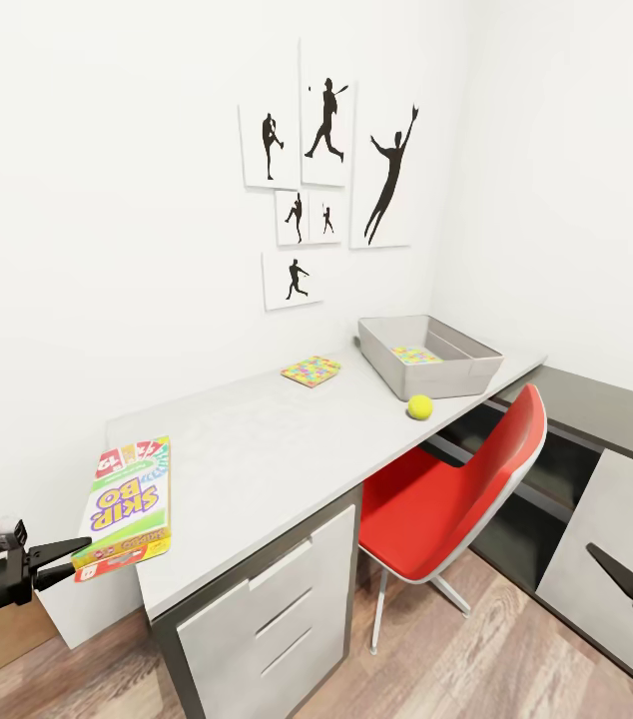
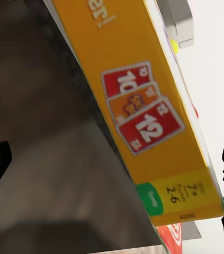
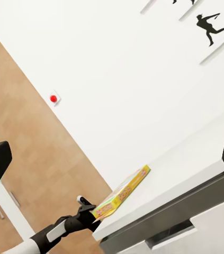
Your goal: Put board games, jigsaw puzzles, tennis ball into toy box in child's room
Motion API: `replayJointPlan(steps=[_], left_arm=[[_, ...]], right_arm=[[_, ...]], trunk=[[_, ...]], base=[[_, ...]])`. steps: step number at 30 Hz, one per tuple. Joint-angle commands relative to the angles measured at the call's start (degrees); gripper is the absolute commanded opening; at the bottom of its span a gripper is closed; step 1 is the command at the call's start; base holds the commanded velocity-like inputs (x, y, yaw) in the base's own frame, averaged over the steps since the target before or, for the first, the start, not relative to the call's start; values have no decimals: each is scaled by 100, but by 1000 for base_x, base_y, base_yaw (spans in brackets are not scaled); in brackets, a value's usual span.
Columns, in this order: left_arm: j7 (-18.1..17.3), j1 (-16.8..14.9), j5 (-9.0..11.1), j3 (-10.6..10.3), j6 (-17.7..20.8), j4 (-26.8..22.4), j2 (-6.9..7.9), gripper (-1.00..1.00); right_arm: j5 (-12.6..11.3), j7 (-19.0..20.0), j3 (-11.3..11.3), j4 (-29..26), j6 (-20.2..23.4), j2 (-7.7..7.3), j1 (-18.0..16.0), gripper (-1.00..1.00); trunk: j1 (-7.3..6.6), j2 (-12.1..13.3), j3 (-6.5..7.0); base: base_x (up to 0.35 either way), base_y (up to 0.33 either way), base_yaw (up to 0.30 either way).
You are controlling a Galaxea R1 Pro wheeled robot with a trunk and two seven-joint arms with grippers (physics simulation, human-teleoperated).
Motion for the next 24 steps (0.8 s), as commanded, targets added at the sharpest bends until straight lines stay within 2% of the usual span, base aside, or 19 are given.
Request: replayJointPlan(steps=[1, 24], left_arm=[[-10, -3, 12, -2, 55, 1, 1, 100], [-10, -3, 17, -3, 55, 1, 1, 100]], right_arm=[[-20, 1, 2, -3, 59, -2, 2, 100], [6, -8, -2, -3, 64, -1, 2, 100]], trunk=[[0, -2, -5], [0, -2, -5]], base=[[0, 0, 0], [0, 0, 0]])
